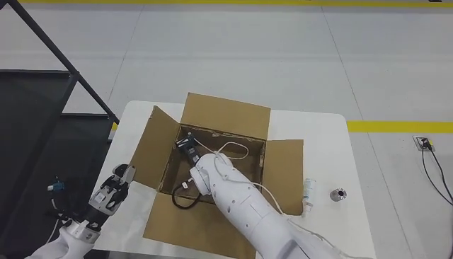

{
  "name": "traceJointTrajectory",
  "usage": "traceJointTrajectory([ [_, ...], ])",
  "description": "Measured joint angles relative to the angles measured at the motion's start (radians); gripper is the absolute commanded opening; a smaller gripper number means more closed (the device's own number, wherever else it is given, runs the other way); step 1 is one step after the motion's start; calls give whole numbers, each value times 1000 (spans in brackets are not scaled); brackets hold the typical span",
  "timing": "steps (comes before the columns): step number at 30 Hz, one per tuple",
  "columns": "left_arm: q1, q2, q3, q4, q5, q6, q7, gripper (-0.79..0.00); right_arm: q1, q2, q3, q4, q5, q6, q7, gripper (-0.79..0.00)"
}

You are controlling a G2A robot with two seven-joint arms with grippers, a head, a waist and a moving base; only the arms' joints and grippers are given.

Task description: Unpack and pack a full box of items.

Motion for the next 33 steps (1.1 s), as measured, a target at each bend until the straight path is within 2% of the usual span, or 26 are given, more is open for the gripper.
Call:
traceJointTrajectory([
  [8, -3, 3, -11, 18, -11, -1, 3, -785, -89, 33, 3, -165, -85, 101, 30, -785],
  [14, -1, 4, -11, 27, 3, 5, 13, -785, -212, 90, 48, -397, -184, 143, 56, -785],
  [20, 1, 4, -6, 29, 20, 29, 41, -785, -403, 165, 130, -730, -339, 107, 143, -785],
  [25, 6, 3, -10, 27, 10, 44, 61, -785, -589, 213, 185, -1034, -456, 29, 217, -785],
  [28, 7, 2, -10, 26, 1, 51, 66, -785, -695, 233, 217, -1188, -470, -34, 195, -785],
  [31, 8, 2, -11, 25, 0, 55, 73, -785, -801, 248, 245, -1319, -469, -56, 115, -785],
  [32, 9, 2, -11, 25, 2, 56, 76, -705, -834, 252, 252, -1355, -464, -60, 84, -785],
  [33, 9, 2, -12, 26, 4, 56, 82, -523, -877, 258, 263, -1399, -454, -67, 41, -785],
])
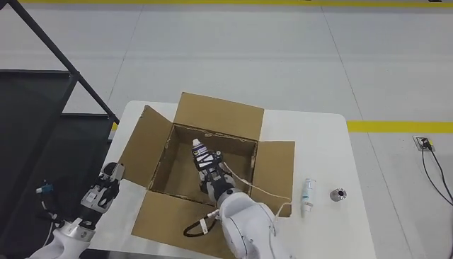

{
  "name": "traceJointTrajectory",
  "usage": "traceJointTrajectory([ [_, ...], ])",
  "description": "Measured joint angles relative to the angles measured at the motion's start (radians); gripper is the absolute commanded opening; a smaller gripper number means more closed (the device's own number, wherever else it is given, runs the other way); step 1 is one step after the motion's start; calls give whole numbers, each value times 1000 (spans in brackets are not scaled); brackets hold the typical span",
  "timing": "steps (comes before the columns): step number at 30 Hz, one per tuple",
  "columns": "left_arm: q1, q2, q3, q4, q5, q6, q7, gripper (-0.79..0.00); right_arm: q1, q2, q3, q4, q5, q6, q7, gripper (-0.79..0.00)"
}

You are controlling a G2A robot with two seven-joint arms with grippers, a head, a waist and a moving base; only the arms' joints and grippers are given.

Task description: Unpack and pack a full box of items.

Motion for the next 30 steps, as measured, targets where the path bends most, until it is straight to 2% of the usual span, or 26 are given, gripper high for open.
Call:
traceJointTrajectory([
  [1, 1, 0, 0, 0, 2, 0, 3, -280, -32, 4, 7, -30, 8, -6, -32, -785],
  [2, 1, 0, 0, 1, 2, 0, 4, 0, -62, 8, 14, -57, 16, -12, -62, -785],
  [5, 1, 0, 0, 1, 2, -1, 4, 0, -126, 16, 25, -95, 19, -30, -103, -785],
  [17, 1, 0, 0, 1, 2, -1, 3, 0, -128, 17, 25, -93, 22, -34, -105, -785],
  [20, 1, 0, 0, 1, 2, -1, 3, 0, -153, 21, 41, -146, 62, -45, -101, -785],
  [23, 1, 0, 0, 1, 2, -1, 3, 0, -245, 35, 85, -278, 103, -61, -133, -785],
  [30, 1, 0, 0, 1, 2, -1, 3, 0, -577, 77, 268, -600, 259, -97, -332, -785],
])
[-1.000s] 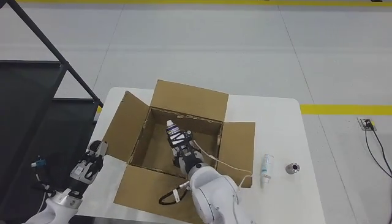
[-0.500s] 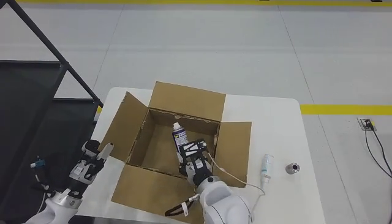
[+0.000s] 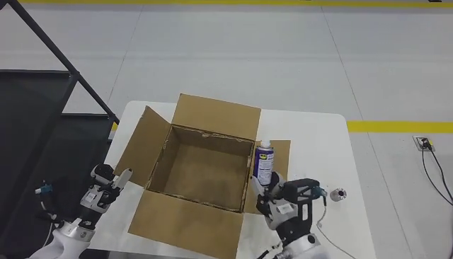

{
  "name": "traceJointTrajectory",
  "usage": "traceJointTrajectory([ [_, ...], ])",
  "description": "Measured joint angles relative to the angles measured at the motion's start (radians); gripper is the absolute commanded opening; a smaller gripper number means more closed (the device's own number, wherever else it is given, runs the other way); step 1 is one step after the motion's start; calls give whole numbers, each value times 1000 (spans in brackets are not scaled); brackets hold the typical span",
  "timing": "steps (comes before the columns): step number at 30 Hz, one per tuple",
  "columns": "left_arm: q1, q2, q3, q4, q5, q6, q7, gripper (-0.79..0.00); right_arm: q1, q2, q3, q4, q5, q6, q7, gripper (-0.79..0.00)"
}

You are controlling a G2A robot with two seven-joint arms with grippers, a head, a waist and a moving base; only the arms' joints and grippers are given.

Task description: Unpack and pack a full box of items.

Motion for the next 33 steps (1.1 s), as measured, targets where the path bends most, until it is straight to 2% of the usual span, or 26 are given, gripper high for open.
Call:
traceJointTrajectory([
  [3, 0, 0, 0, 0, 0, 0, 0, 0, -113, 9, 93, -21, 54, 13, -81, -785],
  [6, 0, 0, 0, 0, 0, 0, 0, 0, -195, 13, 185, -18, 125, 56, -108, -785],
  [11, 0, 0, 0, 0, 0, 0, 0, 0, -243, 20, 304, -3, 228, 132, -29, -785],
  [14, 0, 0, 0, 0, 0, 0, 0, 0, -188, 30, 342, 59, 175, 167, 116, -785],
  [18, 0, 0, 0, 0, 0, 0, 0, 0, -58, 43, 357, 154, 98, 169, 316, -785],
  [21, 0, 0, 0, 0, 0, 0, 0, 0, 28, 50, 364, 223, 73, 174, 405, -785],
  [27, 0, 0, 0, 0, 0, 0, 0, 0, 162, 59, 361, 332, -8, 246, 504, -785],
  [33, 0, 0, 0, 0, 0, 0, 0, 0, 210, 67, 365, 370, -19, 258, 546, -785],
])
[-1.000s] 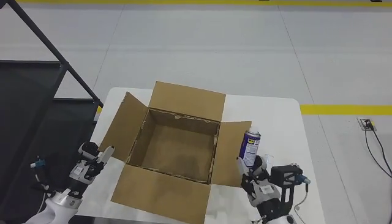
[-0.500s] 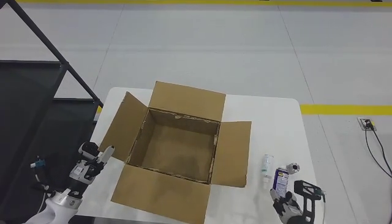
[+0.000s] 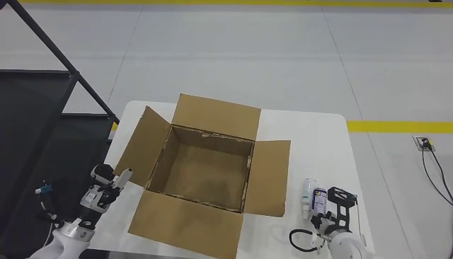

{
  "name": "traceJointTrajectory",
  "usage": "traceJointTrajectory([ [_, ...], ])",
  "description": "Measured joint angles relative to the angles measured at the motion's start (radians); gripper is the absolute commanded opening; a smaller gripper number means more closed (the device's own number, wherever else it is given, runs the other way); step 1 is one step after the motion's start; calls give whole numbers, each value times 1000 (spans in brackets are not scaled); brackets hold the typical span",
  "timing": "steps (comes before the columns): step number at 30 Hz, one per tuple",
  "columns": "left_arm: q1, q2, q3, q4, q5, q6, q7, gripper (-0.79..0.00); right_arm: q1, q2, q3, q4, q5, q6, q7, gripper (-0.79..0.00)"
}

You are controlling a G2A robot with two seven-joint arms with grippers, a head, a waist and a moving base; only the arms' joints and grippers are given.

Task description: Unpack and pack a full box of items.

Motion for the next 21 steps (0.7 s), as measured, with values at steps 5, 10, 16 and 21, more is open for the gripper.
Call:
traceJointTrajectory([
  [5, 0, 0, 0, 0, 0, 0, 0, 0, 29, 5, -5, 33, -20, 14, 26, -646],
  [10, 0, 0, 0, 0, 0, 0, 0, 0, 46, 10, -5, 53, -29, 34, 42, -594],
  [16, 0, 0, 0, 0, 0, 0, 0, 0, 51, 15, 1, 56, -21, 44, 45, -529],
  [21, 0, 0, 0, 0, 0, 0, 0, 0, 59, 18, -4, 70, -28, 62, 52, -397],
])
